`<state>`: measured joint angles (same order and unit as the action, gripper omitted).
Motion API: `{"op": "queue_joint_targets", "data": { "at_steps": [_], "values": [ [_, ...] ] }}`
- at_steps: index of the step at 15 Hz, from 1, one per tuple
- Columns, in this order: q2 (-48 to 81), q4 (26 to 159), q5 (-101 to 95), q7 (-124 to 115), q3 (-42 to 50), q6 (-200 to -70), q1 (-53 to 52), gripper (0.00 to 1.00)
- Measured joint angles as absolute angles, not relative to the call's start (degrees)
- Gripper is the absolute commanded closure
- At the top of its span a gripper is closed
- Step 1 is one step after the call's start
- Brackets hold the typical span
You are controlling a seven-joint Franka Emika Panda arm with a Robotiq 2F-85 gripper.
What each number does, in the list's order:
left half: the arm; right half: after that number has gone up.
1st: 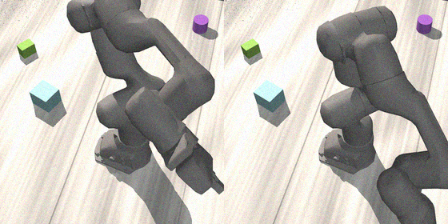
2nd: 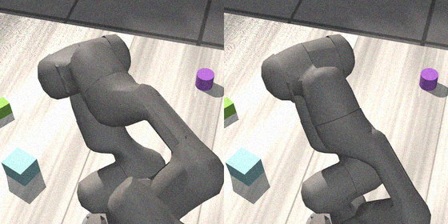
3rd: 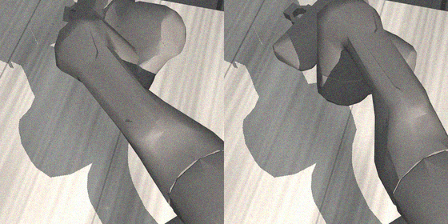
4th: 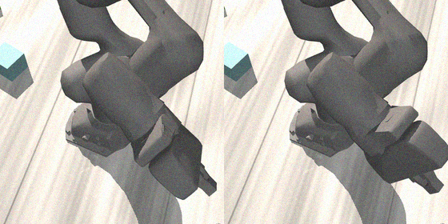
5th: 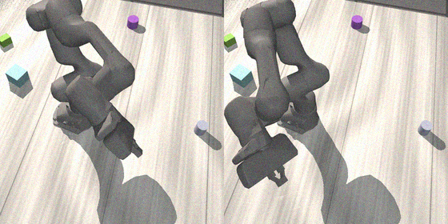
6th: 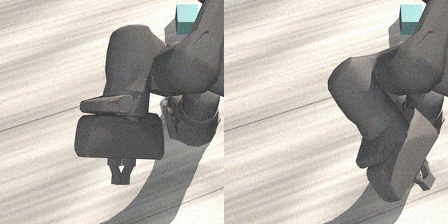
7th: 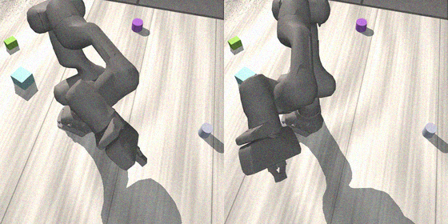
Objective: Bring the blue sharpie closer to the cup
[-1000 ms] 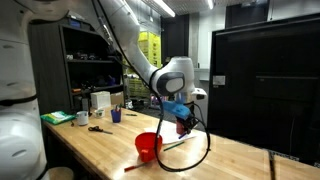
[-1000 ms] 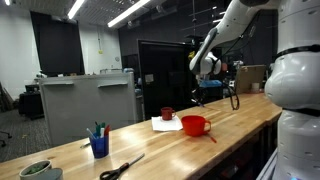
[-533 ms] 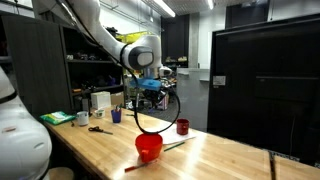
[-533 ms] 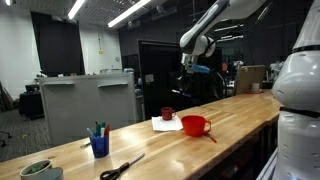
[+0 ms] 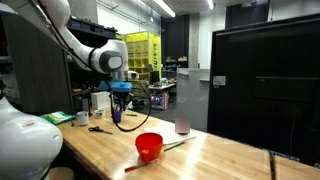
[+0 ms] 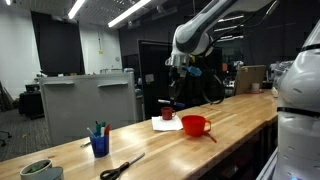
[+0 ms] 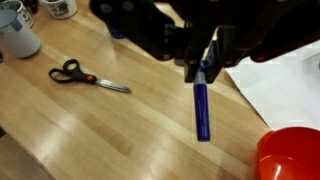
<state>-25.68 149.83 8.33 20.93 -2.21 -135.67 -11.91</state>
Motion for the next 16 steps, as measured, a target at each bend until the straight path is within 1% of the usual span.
{"op": "queue_joint_targets", "data": {
  "at_steps": [3, 5, 8, 12, 14, 16],
  "values": [
    [-25.7, 153.0, 7.9, 16.5, -6.2, -141.3, -14.5, 0.97],
    [-25.0, 153.3, 4.7, 9.4, -10.6, -144.4, -14.7, 0.97],
    [-22.6, 151.8, -4.8, -4.2, -18.8, -147.1, -13.6, 0.97],
    [-16.2, 146.7, -19.2, -20.4, -28.7, -146.6, -9.6, 0.97],
    [-12.0, 143.3, -21.6, -24.1, -29.8, -144.2, -8.9, 0.97],
    [-8.1, 139.9, -21.2, -24.4, -28.5, -141.5, -8.9, 0.97]
  ]
}}
